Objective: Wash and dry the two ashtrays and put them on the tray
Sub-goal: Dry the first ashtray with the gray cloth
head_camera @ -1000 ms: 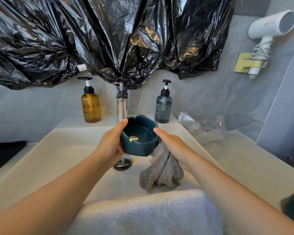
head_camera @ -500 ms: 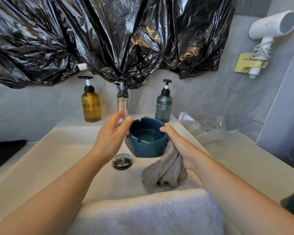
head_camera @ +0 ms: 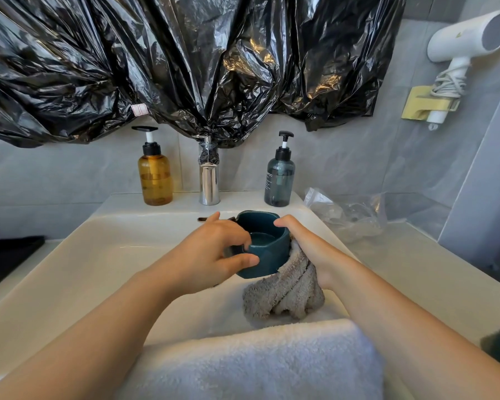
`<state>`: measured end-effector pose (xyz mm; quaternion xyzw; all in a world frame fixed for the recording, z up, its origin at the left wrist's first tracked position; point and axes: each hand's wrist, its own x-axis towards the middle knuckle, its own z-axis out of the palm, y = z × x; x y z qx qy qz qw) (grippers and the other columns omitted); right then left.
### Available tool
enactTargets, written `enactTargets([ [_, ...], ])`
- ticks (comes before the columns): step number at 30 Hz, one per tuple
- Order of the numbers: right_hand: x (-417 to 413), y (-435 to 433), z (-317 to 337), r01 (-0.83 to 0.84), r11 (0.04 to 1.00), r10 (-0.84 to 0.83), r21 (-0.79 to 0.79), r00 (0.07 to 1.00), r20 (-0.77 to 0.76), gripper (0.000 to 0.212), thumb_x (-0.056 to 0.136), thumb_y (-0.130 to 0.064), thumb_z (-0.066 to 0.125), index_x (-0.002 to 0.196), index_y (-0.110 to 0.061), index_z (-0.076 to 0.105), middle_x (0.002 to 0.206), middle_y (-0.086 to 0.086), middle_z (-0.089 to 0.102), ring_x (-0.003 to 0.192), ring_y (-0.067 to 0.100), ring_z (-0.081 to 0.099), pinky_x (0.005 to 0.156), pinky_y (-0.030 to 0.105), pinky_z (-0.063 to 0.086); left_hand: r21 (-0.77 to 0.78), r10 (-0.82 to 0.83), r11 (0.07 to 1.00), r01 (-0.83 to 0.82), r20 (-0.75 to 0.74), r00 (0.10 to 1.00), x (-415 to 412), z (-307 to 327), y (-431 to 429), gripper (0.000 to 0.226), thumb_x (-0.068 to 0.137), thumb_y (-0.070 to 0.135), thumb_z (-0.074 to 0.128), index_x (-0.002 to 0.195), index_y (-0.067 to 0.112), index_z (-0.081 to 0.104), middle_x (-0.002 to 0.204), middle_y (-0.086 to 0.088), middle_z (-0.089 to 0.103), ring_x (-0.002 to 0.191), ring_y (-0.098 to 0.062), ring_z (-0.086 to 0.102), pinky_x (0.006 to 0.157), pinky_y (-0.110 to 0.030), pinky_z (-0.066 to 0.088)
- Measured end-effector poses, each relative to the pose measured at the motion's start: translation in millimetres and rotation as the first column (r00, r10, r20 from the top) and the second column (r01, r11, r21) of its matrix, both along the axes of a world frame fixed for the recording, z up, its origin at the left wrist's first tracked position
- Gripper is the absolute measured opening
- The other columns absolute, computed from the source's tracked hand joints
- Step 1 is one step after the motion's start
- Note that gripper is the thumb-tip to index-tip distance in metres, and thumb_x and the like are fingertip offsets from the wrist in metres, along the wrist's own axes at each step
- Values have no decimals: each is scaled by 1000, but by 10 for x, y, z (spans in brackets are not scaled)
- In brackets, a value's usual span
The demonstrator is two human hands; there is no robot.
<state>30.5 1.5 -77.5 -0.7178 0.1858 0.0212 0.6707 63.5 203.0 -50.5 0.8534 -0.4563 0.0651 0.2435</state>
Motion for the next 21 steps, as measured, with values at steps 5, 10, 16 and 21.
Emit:
enactTargets([
  [5,5,-15,-4,-31,996,28,81,999,34,58,76,-62,60,113,-18,71,107,10,74,106,25,67,106,42,43,-50,11,999,-11,-2,1000,-52,-8,-33,24,91,30,60,68,30,54,72,13,61,82,-6,59,117,-28,19],
  [10,48,-63,-46,90,984,-102,157,993,67,45,94,-40,51,110,-3,70,98,18,74,91,31,68,93,40,50,-470,-26,840,-270,-532,846,-9,35,-29,28,92,29,58,70,12,63,63,-2,63,62,-15,56,68,-30,46],
  [16,76,-65,-29,197,980,-187,-2,934,303,17,94,-27,56,104,-23,70,110,9,71,104,27,66,102,49,47,-393,-44,746,-538,-835,549,167,-21,-9,27,94,24,56,113,6,62,108,-18,68,100,-32,64,90,-41,51],
  [21,-51,11,40,231,964,-122,-134,826,550,19,96,-22,57,99,-38,67,105,-13,69,101,4,64,93,26,50,-387,-22,801,-456,-782,623,132,-43,-28,11,90,10,61,99,11,67,97,-15,71,89,-28,68,83,-40,54],
])
